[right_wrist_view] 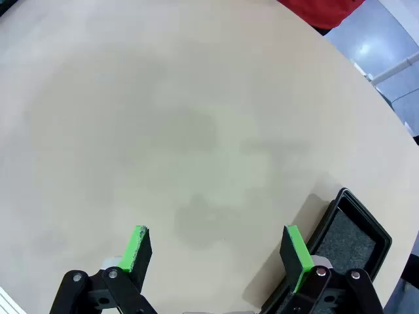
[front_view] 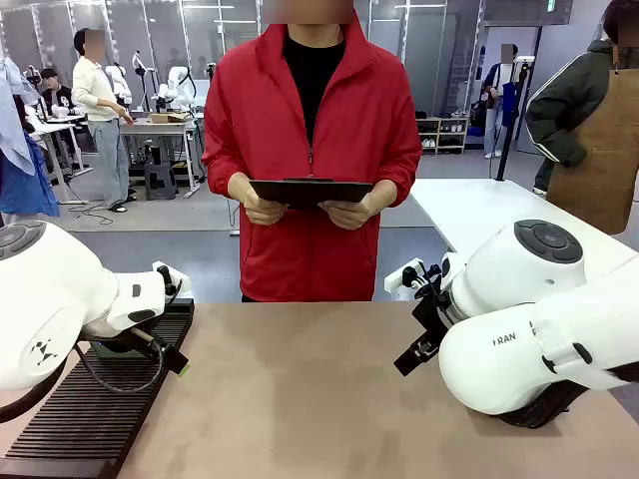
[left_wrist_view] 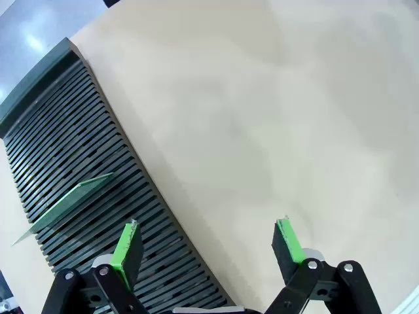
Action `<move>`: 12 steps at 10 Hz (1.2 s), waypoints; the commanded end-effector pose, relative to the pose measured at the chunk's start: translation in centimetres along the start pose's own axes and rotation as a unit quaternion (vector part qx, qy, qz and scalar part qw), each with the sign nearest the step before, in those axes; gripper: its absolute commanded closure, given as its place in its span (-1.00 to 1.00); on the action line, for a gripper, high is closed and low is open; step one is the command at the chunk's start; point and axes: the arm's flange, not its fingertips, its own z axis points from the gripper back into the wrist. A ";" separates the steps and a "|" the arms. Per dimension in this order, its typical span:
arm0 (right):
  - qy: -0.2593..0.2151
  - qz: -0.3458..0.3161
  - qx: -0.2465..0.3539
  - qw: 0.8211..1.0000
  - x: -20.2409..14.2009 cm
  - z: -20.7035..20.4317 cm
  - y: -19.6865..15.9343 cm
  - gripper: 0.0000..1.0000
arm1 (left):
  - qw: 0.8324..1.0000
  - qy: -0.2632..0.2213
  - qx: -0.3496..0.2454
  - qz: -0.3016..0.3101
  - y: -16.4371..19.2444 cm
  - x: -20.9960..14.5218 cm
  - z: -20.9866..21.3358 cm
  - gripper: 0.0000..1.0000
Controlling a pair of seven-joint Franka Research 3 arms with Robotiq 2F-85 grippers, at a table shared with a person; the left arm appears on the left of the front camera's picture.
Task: Inspect the PCB.
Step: Pick up the Blank PCB and present it to the human.
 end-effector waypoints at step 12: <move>-0.030 -0.031 0.052 0.998 2.9 6.7 -2.5 -1.00 | 0.999 0.023 -0.020 0.017 1.2 0.9 4.6 -1.00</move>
